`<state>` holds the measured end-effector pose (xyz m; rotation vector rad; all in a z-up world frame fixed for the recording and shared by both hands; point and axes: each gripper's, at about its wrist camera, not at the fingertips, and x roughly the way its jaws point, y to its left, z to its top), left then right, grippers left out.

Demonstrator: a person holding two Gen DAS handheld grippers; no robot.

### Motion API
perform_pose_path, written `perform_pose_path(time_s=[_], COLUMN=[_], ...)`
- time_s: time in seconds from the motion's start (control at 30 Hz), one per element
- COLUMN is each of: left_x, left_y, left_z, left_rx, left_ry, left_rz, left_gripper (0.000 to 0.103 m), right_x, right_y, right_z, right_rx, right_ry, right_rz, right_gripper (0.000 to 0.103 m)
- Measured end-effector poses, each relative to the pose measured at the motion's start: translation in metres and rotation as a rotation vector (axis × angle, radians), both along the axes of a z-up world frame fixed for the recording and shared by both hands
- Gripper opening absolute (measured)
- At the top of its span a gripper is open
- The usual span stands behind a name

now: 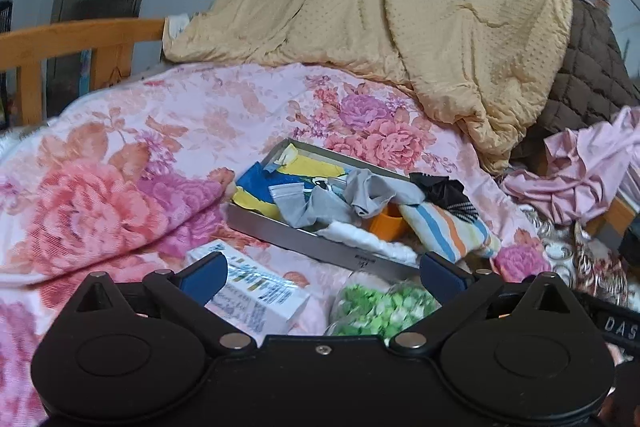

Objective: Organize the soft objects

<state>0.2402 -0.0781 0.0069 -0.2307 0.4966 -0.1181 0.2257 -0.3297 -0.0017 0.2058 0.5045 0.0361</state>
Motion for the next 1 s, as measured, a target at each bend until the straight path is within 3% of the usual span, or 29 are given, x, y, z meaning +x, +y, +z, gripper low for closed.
perform_pose_path(time_s=[0.33,0.7,1.0], left_x=[-0.04,-0.071,-0.084], left_y=[0.017,0.033,0.048], left_z=[-0.002,-0.005,-0.013], left_rx=[0.056,0.06,0.133], left_ry=[-0.027,-0.054,-0.092], left_rz=[0.004,0.001,0.0], left_gripper=[0.102,0.102,0.102], right_x=[-0.042,-0.08,-0.103], right_y=[0.017,0.03,0.043], right_z=[-0.003,-0.003,-0.004], right_rx=[-0.015,-0.017,-0.033], right_ry=[-0.012,-0.049,-0.081], right_rz=[-0.03,-0.065,-0.074], right_gripper=[0.103,0.103,0.103])
